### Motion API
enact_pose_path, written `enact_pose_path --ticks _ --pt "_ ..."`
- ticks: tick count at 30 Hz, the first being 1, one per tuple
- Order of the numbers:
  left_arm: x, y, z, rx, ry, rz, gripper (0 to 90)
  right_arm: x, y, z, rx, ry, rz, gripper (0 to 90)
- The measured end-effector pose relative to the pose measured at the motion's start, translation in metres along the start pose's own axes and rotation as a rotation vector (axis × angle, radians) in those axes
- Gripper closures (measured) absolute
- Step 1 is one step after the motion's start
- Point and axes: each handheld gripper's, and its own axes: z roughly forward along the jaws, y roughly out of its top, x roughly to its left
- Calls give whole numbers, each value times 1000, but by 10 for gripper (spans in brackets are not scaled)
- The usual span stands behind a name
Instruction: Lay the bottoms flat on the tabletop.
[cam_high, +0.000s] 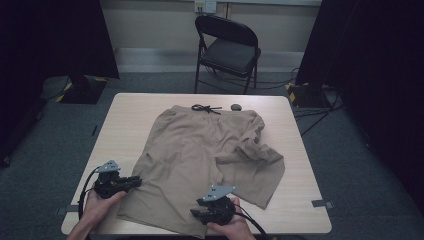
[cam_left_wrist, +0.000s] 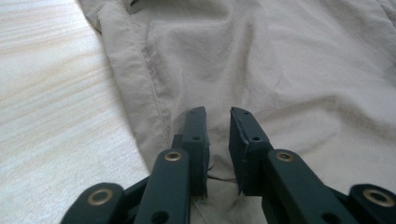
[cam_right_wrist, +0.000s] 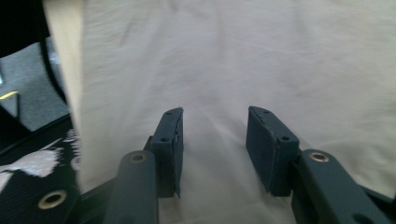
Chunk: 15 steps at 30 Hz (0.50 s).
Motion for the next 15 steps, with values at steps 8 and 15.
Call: enact_pose_path --ticks 8,15 --pt "-9 2 -4 -6 -2 -24 620 -3 5 -5 7 6 10 566" --pt "-21 12 -13 -52 -37 -16 606 -26 15 -28 -64 -45 45 559"
